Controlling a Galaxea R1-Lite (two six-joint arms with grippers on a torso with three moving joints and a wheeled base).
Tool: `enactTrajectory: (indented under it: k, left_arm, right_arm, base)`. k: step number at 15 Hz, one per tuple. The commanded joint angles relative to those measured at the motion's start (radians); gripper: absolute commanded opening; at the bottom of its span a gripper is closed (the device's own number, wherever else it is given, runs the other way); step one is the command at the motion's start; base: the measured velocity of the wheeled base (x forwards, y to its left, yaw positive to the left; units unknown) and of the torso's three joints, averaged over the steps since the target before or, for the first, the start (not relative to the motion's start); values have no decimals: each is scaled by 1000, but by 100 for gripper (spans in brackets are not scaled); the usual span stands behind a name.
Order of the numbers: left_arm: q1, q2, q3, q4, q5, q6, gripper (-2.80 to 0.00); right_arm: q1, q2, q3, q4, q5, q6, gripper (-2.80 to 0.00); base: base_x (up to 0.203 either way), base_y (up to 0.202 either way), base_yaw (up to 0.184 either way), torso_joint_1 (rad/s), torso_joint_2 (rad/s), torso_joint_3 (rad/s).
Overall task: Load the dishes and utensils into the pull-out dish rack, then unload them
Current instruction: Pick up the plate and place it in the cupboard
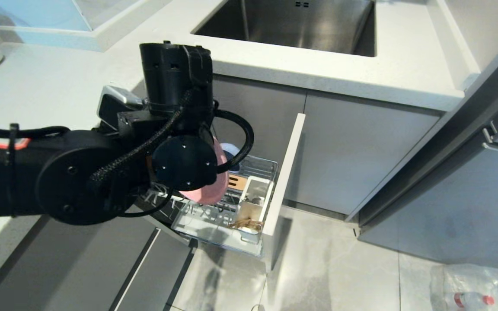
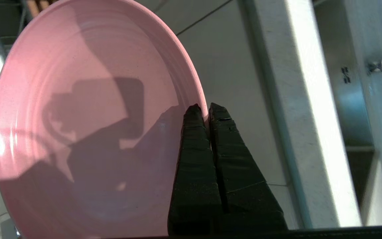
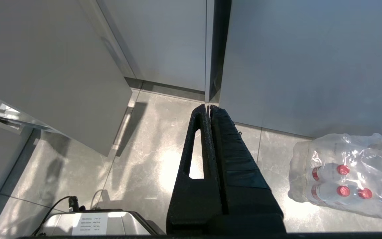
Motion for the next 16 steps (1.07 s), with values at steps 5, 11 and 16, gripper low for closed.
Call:
enactTrajectory:
  k: [5, 11, 16]
  left_arm:
    - [81, 32, 75, -76, -2, -37, -280]
    - [151, 63, 101, -170, -52, -57, -280]
    - [153, 88, 95, -159, -114, -60, -280]
  right_arm:
    - [0, 2, 0, 0, 0, 0, -280]
    - [0, 2, 0, 0, 0, 0, -280]
    - [1, 2, 0, 0, 0, 0, -280]
  base:
    - [0, 0, 0, 0, 0, 0]
    - [0, 0, 0, 0, 0, 0]
    - [0, 0, 0, 0, 0, 0]
